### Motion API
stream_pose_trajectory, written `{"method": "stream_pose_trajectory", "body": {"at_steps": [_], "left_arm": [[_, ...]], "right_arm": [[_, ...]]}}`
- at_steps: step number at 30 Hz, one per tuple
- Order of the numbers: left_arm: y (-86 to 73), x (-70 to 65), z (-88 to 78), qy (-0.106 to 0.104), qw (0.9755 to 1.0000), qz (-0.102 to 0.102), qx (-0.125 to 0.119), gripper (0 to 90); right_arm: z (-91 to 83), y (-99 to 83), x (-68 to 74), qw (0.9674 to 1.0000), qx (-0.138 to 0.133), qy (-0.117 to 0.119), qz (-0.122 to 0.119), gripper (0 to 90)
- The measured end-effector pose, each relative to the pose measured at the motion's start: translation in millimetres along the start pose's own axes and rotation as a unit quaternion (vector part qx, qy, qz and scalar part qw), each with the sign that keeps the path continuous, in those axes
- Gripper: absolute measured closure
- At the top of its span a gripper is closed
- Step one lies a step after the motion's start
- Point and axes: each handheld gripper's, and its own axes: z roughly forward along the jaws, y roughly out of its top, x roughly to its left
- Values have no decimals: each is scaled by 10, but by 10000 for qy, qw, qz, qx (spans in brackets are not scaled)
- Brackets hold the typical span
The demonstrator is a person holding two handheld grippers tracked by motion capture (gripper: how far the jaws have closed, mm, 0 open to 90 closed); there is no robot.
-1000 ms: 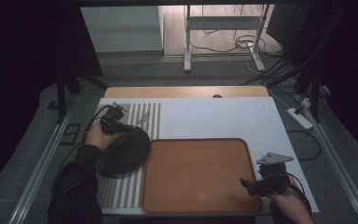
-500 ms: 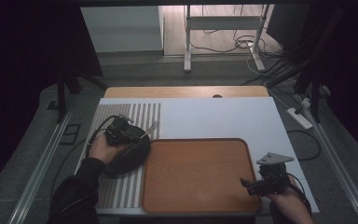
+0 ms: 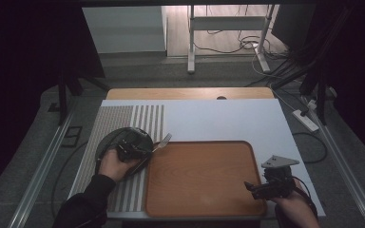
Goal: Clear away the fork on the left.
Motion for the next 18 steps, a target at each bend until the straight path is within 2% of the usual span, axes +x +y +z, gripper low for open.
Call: {"method": "stream_pose_trajectory", "body": {"at_steps": [5,7,8,12,18], "left_arm": [[27,-206,96,-87,9999,15,98,846],[54,-317,148,-89,9998,82,165,846],[54,-317,148,-89,9998,82,165,846],[112,-505,237,-87,9996,96,267,846],[148,-657,317,-92,9993,157,324,846]], "right_arm": [[3,4,10,10000,22,6,-46,0],[4,4,11,10000,22,4,-57,0],[4,4,11,10000,22,4,-57,0],[6,6,14,10000,29,13,-73,0],[6,7,15,10000,39,9,-88,0]]}}
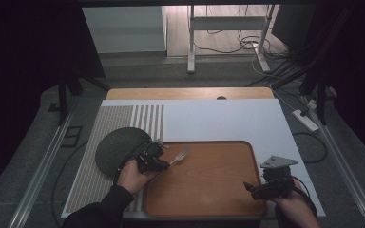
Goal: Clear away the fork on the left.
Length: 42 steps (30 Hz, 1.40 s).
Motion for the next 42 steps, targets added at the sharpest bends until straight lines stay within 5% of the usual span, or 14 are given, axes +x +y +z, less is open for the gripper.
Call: {"method": "stream_pose_trajectory", "body": {"at_steps": [12,17,19,23,29,35,42], "left_arm": [[-89,-175,157,-35,9997,-64,212,836],[-46,-184,89,93,9999,75,-30,795],[6,-204,49,51,9995,191,-248,848],[89,-276,162,-100,9991,372,-186,885],[133,-282,306,0,9991,425,5,887],[58,-144,235,342,9994,29,11,886],[-72,57,143,487,9980,-393,-24,886]], "right_arm": [[4,1,7,10000,3,15,-36,0],[7,2,10,10000,14,14,-52,0],[8,4,12,10000,32,7,-76,0],[13,5,16,10000,35,4,-86,0],[11,4,14,9999,32,8,-101,0],[8,2,19,9999,29,18,-117,0],[7,3,20,9999,25,31,-122,0]]}}
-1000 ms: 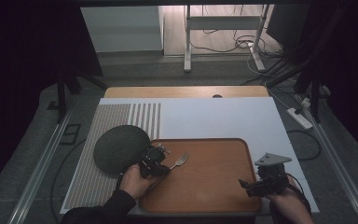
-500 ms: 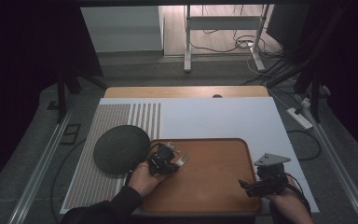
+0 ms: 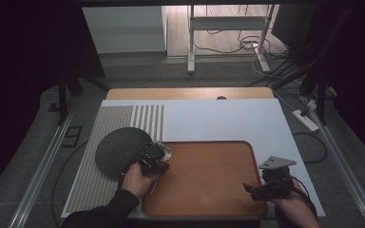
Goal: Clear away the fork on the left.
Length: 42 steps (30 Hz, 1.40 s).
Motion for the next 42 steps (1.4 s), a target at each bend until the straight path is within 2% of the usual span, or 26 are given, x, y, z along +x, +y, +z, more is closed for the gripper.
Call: {"method": "stream_pose_trajectory", "body": {"at_steps": [7,13,16,19,21,23,24,25,26,27,30,31,34,35,38,39,42], "left_arm": [[-68,117,-40,34,9998,-209,0,886],[-89,152,-50,-11,9997,-245,-10,885],[-95,158,-61,-49,9997,-245,-26,849],[-99,159,-140,-15,9996,-191,-184,765],[-107,156,-194,10,9995,-137,-285,744],[-124,167,-240,46,9992,-84,-400,665],[-140,185,-269,42,9986,-80,-529,575],[-140,185,-269,42,9986,-80,-529,528],[-150,197,-281,37,9981,-66,-606,528],[-166,222,-299,31,9975,-80,-695,431],[-182,246,-312,-51,9969,-78,-784,278],[-188,258,-323,-80,9968,-75,-798,278],[-213,279,-361,-116,9965,-89,-820,172],[-234,299,-383,-175,9962,-151,-846,136],[-263,331,-394,-250,9952,-210,-926,117],[-281,351,-400,-260,9948,-193,-969,69],[-319,384,-418,-336,9933,-160,-1090,55]], "right_arm": [[0,-1,-4,10000,-3,7,9,0],[-1,-1,-5,10000,-5,9,19,0],[-1,-1,-5,10000,-8,10,23,0],[-1,0,-6,10000,-14,17,37,0],[-1,0,-6,10000,-15,19,36,0],[-2,0,-8,10000,-6,16,39,0],[0,0,-9,10000,-11,21,52,0],[0,0,-9,10000,-11,21,52,0],[0,0,-8,10000,-12,21,47,0],[-1,1,-6,10000,-6,19,36,0],[0,1,-7,10000,-6,21,38,0],[-1,1,-7,10000,-3,16,40,0],[-1,0,-8,10000,-16,24,53,0],[-3,0,-8,10000,-8,18,40,0],[-4,-1,-7,10000,-15,15,38,0],[-4,-1,-7,10000,-12,15,39,0],[-5,-1,-7,10000,-18,16,33,0]]}}
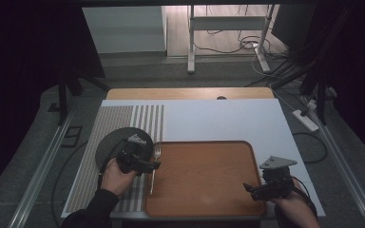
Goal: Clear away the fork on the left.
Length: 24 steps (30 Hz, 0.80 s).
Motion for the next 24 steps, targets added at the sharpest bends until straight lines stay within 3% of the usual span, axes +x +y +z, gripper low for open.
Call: {"method": "stream_pose_trajectory", "body": {"at_steps": [10,24], "left_arm": [[-82,41,-97,81,9996,201,-189,4],[-231,87,-216,45,9993,235,-289,2]], "right_arm": [[-1,-1,-1,10000,-4,1,1,0],[0,-1,-1,10000,-15,8,18,0]]}}
